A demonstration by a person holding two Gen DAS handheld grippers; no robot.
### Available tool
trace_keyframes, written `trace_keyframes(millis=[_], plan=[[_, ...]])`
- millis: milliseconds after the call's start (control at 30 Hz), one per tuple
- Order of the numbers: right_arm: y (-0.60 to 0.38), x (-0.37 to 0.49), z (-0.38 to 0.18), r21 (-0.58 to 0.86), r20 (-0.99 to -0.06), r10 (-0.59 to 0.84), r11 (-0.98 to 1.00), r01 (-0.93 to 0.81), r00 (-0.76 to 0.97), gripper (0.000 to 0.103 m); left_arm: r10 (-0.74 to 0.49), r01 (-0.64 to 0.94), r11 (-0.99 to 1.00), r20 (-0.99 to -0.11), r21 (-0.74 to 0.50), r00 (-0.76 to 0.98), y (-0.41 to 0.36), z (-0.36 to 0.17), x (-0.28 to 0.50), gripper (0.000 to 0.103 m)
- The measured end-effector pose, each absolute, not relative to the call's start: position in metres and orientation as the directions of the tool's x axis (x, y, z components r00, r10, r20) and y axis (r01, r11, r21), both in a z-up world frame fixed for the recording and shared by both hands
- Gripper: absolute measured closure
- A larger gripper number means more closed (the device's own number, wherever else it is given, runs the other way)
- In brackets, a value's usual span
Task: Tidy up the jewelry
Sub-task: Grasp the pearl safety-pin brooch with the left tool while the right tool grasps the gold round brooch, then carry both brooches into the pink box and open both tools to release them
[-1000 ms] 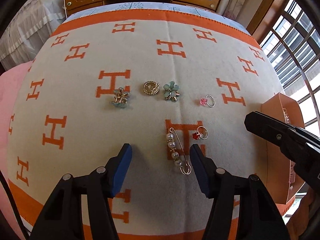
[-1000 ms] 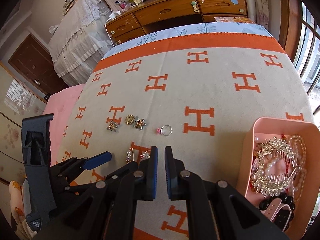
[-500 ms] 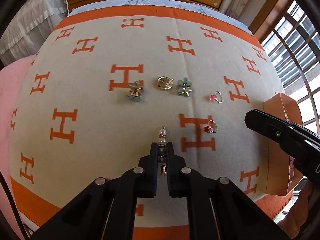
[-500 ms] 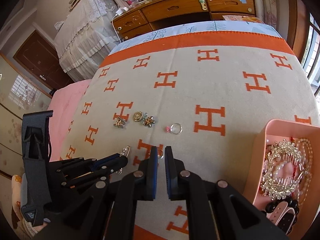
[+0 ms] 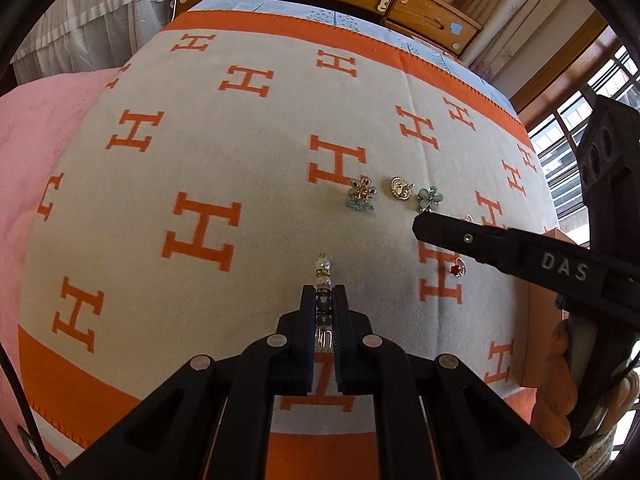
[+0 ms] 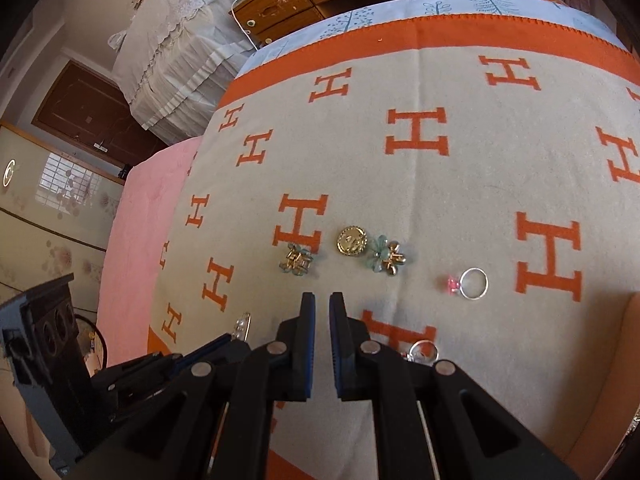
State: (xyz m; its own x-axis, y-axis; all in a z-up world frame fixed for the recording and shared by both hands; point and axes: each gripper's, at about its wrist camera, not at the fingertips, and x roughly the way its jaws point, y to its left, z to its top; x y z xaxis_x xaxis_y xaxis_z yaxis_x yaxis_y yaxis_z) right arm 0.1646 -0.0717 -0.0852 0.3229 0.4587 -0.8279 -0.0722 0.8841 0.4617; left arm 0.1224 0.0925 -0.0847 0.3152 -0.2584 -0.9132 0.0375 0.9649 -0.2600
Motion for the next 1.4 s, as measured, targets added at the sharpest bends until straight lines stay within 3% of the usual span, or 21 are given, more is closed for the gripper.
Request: trace_keyframes(millis=[33,167,233,700,800,1067,1400], plan=[[-0.071,0.167,-0.088,0.446,-0.836,0.439,0.893,-0.057,0.328,0.095,-0.264,0.037,0.963,-0.912,-0.266,0.315,0.095,-0.085,0.122,0.098],[-0.066,0.174,-0.092,0.393,-0.852,0.378,0.919,-0.033,0.363,0.072,-0.282,0.035,0.958,-0.904,-0.286,0.322,0.103,-0.086,0.121,0.098],[-0.063,0.178,-0.089,0.349,-0.862,0.334,0.936,-0.031,0.381,0.071,-0.289,0.031,0.955,-0.9,-0.295,0.326,0.108,-0.086,0.121,0.098],[-0.023,0.191,-0.086,-0.007,-0.911,0.042,0.993,-0.117,0.411,0.071,-0.327,0.017,0.94,-0.89,-0.34,0.318,0.124,-0.09,0.119,0.098],[-0.021,0.189,-0.087,-0.046,-0.907,0.009,0.992,-0.121,0.422,0.083,-0.33,0.017,0.939,-0.889,-0.343,0.316,0.125,-0.089,0.118,0.098],[-0.046,0.174,-0.075,0.119,-0.898,0.145,0.989,-0.088,0.415,0.083,-0.312,0.044,0.948,-0.89,-0.316,0.333,0.112,-0.074,0.11,0.098],[-0.12,0.081,-0.012,0.223,-0.794,0.239,0.97,-0.098,0.559,0.083,-0.354,0.197,0.932,-0.875,-0.303,0.33,0.042,-0.041,0.088,0.098]])
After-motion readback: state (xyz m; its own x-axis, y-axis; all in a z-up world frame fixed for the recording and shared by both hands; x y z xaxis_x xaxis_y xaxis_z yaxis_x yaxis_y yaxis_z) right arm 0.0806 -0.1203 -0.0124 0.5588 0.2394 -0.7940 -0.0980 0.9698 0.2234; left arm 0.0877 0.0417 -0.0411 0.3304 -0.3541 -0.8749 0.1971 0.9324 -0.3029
